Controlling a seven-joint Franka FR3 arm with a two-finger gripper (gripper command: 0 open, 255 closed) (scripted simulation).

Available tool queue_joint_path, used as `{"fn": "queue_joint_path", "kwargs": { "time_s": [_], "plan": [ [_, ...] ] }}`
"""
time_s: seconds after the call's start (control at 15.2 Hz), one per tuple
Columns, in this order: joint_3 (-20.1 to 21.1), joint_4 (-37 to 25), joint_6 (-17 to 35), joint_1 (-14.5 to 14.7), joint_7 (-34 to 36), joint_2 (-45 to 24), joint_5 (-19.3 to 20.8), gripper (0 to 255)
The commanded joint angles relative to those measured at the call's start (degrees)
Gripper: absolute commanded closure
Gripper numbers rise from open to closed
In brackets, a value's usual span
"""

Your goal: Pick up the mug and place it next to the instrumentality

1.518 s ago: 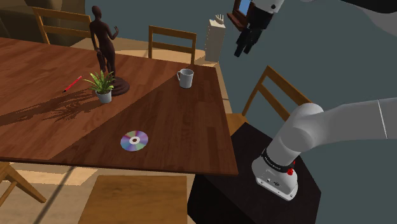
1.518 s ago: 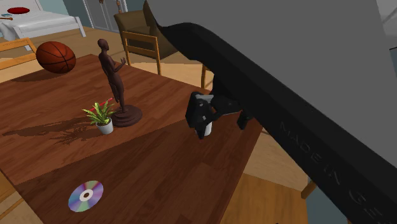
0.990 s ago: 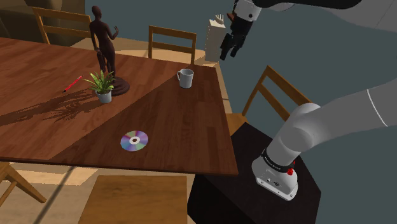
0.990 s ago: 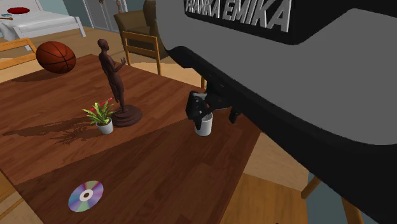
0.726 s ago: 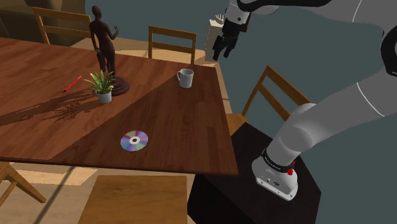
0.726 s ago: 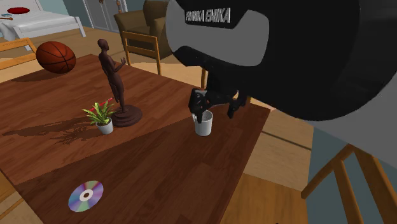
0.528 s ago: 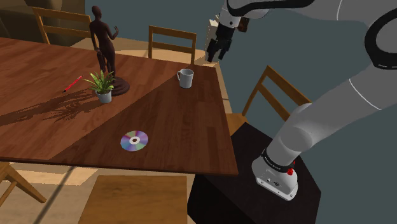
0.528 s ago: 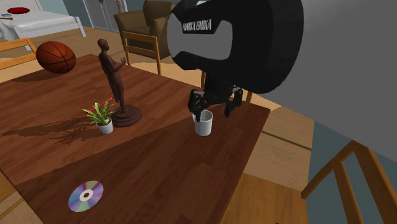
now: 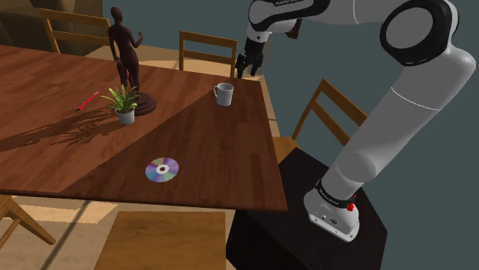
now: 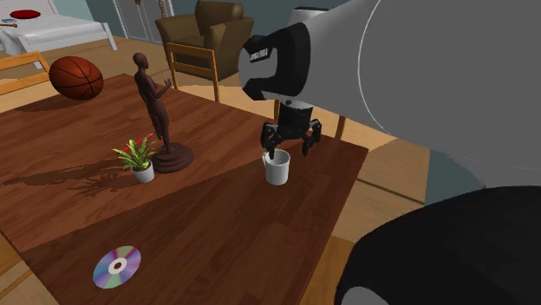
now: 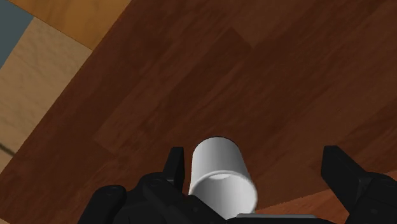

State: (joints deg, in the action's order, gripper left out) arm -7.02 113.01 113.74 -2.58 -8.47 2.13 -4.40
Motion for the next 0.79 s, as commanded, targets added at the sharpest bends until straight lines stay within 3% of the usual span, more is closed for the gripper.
{"fn": "queue_joint_path", "kwargs": {
  "time_s": [0.0,0.73],
  "plan": [
    [-0.3,-2.8,0.9,-0.3,-0.2,-4.3,-0.5,0],
    [-1.0,-27.2,-0.4,-3.1,-0.8,-30.3,-3.7,0]
  ]
}}
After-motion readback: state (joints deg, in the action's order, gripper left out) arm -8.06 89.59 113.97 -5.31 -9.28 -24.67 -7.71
